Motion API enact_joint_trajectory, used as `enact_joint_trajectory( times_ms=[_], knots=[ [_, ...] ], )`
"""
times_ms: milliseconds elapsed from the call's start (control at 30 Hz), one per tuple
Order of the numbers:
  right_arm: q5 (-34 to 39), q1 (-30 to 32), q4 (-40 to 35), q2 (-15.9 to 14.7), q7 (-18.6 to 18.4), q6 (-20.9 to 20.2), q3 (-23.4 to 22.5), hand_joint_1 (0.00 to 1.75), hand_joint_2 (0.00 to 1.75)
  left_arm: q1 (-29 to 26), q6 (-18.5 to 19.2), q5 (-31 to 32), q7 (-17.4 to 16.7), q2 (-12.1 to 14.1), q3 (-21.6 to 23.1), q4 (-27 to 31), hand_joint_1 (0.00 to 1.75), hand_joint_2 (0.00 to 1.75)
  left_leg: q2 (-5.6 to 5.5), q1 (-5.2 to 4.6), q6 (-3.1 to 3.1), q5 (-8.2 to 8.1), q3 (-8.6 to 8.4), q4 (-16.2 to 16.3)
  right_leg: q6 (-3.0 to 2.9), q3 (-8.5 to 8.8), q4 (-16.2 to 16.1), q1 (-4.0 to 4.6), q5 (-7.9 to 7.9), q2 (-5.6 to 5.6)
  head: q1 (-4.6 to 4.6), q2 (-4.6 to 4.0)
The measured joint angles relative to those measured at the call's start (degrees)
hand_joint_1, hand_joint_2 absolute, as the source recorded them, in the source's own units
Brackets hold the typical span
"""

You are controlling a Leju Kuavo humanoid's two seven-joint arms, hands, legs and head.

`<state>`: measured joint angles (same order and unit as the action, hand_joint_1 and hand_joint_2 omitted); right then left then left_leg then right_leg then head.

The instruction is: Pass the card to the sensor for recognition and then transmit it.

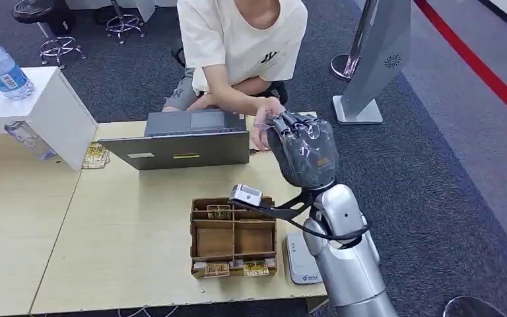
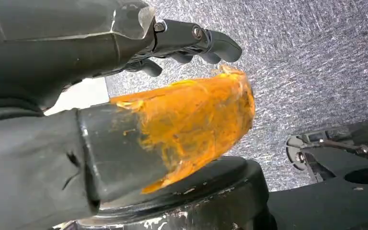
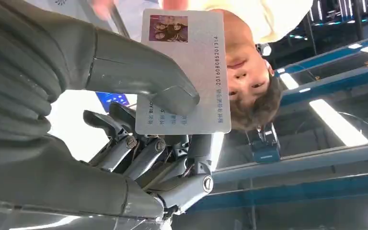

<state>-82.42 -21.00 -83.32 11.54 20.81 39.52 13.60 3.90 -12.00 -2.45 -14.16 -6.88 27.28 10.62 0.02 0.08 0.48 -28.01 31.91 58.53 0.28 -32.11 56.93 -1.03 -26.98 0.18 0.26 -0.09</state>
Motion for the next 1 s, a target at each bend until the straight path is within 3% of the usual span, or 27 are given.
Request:
enact_joint_trajectory(
  times_ms=[533,567,600,633,1000],
  knots=[
    [-0.5,0.7,-0.2,0.0,-0.9,0.1,0.0,1.75,1.75,0.1,0.0,0.4,-0.1,0.0,0.1,0.0,0.0,0.0,-0.02,0.0,0.0,0.0,0.09,0.0,0.0,-0.07,0.0,0.0,0.0,-0.01,0.0,0.0],
    [-0.6,0.8,-0.2,0.0,-0.9,0.1,0.0,1.61,1.75,0.1,0.0,0.4,-0.2,0.0,0.1,0.0,0.0,0.0,-0.02,0.0,0.0,0.0,0.09,0.0,0.0,-0.08,0.0,0.0,0.0,-0.01,0.0,0.0],
    [-0.6,0.9,-0.2,0.0,-1.0,0.1,0.0,0.0,1.75,0.1,0.0,0.4,-0.2,0.0,0.1,0.0,0.0,0.0,-0.02,0.0,0.0,0.0,0.11,0.0,0.0,-0.08,0.0,0.0,0.0,-0.01,0.0,0.0],
    [-0.7,1.0,-0.3,0.0,-1.2,0.1,0.0,0.0,0.0,0.1,0.0,0.4,-0.2,0.0,0.1,0.0,0.0,0.0,-0.02,0.0,0.0,0.0,0.12,0.0,0.0,-0.09,0.0,0.0,0.0,-0.02,0.0,0.0],
    [2.2,1.2,-0.4,0.0,-2.0,0.1,0.0,0.0,0.0,0.1,0.0,0.4,-0.4,0.0,0.1,0.0,0.0,0.0,-0.01,0.0,0.0,0.0,0.12,0.0,0.0,-0.11,0.0,0.0,0.0,0.0,0.0,0.0]
  ],
)
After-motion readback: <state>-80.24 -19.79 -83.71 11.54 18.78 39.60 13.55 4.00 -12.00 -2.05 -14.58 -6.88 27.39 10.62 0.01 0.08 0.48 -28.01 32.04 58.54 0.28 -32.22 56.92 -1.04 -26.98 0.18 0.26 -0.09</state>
